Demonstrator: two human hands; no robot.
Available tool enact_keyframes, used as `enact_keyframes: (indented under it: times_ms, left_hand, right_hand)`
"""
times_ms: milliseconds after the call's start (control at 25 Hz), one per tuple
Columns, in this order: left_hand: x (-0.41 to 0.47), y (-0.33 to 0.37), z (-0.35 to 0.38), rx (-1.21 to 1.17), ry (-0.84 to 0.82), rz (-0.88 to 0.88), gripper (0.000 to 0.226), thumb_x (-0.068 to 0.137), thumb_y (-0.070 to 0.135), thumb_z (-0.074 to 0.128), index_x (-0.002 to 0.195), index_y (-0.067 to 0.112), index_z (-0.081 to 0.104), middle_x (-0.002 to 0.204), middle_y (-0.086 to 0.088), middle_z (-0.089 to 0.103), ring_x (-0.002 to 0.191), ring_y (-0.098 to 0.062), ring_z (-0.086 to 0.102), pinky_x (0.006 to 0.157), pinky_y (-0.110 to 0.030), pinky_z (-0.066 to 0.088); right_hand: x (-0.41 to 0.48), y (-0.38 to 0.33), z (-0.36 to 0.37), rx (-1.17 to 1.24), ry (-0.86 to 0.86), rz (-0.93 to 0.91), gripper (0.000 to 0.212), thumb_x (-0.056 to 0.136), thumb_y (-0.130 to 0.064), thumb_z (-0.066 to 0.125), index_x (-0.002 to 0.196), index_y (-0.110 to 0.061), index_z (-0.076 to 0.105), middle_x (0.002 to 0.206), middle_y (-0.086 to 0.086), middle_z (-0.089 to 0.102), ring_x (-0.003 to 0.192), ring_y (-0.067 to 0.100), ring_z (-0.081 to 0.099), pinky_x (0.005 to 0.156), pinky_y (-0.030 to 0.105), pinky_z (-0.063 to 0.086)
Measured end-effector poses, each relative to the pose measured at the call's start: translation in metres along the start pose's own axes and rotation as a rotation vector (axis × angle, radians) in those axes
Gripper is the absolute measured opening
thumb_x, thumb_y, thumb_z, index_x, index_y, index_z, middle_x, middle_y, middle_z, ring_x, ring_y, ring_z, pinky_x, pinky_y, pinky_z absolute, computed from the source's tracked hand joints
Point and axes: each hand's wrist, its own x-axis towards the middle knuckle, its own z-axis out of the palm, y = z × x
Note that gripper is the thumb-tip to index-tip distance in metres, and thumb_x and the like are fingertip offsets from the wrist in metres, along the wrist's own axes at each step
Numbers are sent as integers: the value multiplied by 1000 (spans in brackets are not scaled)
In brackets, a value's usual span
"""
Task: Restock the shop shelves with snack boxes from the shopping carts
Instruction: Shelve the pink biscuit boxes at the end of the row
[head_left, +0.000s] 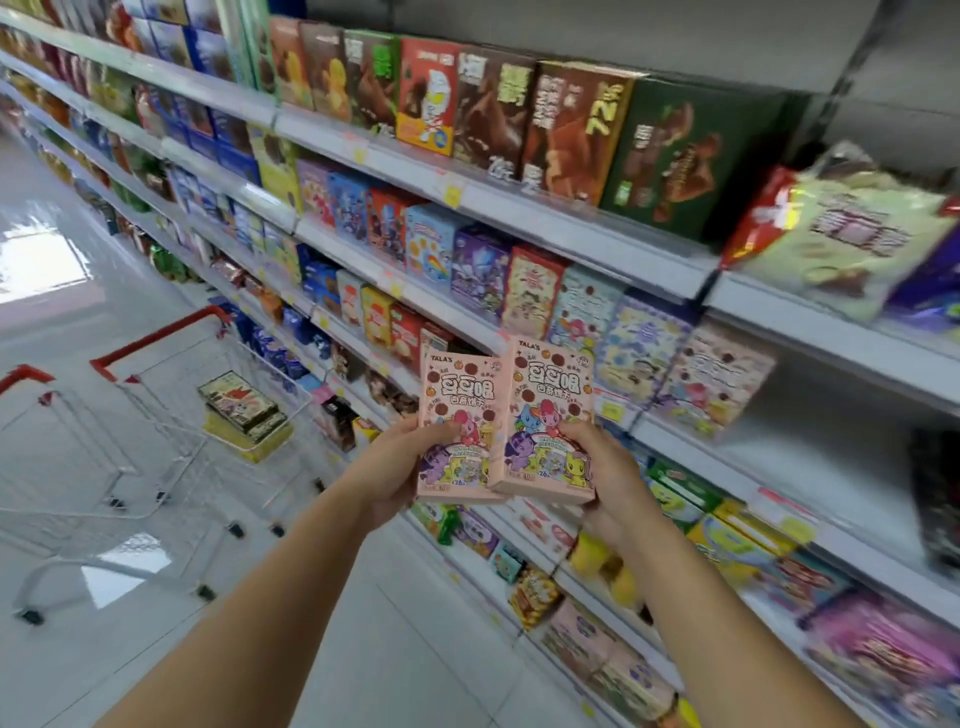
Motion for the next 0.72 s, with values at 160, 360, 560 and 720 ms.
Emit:
enact_keyframes:
  times_ms: [160, 360, 560, 720]
  left_hand:
    - [3, -37, 103, 22, -68, -1, 39, 88, 22, 68, 122, 4, 61, 108, -13, 75, 91, -29, 73, 70, -33, 59]
    - [14, -82, 209, -23, -61, -36, 31, 90, 19, 67, 118, 6, 64, 110, -12, 74, 94, -29, 73, 71, -33, 59]
    - [26, -95, 241, -66, -21, -47, 36, 91, 19, 67, 124, 6, 61, 112, -11, 74, 103, -31, 71, 89, -45, 56]
    - [37, -93, 239, -70, -63, -24, 35, 92, 18, 64, 124, 6, 60, 113, -11, 73, 102, -31, 71, 84, -41, 58]
  right_hand:
    - [-33, -27, -95, -55, 16, -23, 35, 88, -47, 63, 112, -21, 68, 96, 4, 76, 83, 24, 74, 63, 30, 55]
    - [-55, -44, -208, -41, 170, -31, 33, 87, -46, 65, 105, -19, 70, 87, 2, 77, 73, 22, 74, 61, 31, 57]
    - [-45, -66, -265, 136, 370, -47, 19, 93, -37, 61, 95, -19, 68, 92, 1, 76, 81, 22, 73, 73, 43, 59]
    - [-6, -77, -283, 201, 535, -128, 17, 91, -31, 66, 90, -14, 65, 80, 5, 74, 77, 28, 73, 82, 56, 56]
